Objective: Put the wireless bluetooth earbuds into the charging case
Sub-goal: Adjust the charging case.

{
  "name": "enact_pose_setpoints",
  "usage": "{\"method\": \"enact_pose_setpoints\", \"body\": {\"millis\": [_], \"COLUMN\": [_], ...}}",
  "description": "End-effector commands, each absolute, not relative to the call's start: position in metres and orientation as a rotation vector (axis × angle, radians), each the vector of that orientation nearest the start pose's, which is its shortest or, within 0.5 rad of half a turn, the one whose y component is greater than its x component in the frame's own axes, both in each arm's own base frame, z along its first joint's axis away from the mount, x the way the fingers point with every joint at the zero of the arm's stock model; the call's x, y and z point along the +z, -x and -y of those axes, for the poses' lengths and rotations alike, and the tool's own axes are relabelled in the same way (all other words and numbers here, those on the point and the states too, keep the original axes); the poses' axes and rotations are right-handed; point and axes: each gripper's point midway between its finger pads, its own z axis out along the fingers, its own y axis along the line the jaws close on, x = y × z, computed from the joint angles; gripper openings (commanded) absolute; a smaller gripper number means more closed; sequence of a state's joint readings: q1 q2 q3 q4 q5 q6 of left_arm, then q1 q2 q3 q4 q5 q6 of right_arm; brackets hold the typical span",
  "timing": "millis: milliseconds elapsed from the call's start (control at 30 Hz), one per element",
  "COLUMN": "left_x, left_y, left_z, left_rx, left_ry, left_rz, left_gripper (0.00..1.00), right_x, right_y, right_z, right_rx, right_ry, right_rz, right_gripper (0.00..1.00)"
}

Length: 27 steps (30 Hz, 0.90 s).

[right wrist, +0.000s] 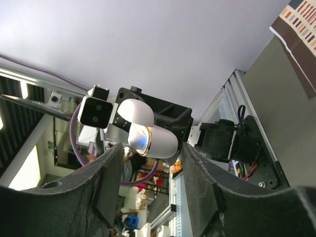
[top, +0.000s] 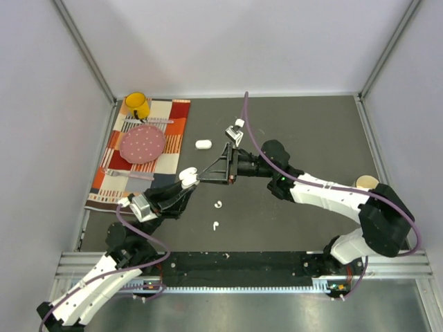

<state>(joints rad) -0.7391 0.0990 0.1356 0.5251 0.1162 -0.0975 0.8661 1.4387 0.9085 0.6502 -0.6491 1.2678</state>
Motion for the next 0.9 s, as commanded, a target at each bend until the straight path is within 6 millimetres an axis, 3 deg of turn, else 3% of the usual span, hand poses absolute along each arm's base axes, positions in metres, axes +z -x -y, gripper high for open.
{"method": "enact_pose_setpoints", "body": {"millis": [0, 533, 867], "left_x": [0.319, 0.311, 0.305], "left_y": [-0.150, -0.155, -0.157], "left_z": [0.173, 0.181, 0.183], "left_rx": [-0.827, -0.850, -0.860], "left_ry": [-0.431, -0.438, -0.441], "left_rz": [-0.891, -0.931, -0.960], "left_gripper": [0.00, 0.00, 0.07], "right_x": [0.329, 0.336, 0.330], "right_y": [-0.162, -0.159, -0.166], "right_z": [-0.407, -0.407, -0.404], "right_rx": [2.150, 2.156, 1.953], "right_ry": [0.337, 0.389, 0.460], "right_rz": [-1.813, -1.779, -1.822], "right_gripper": [0.50, 0.37, 0.35]}}
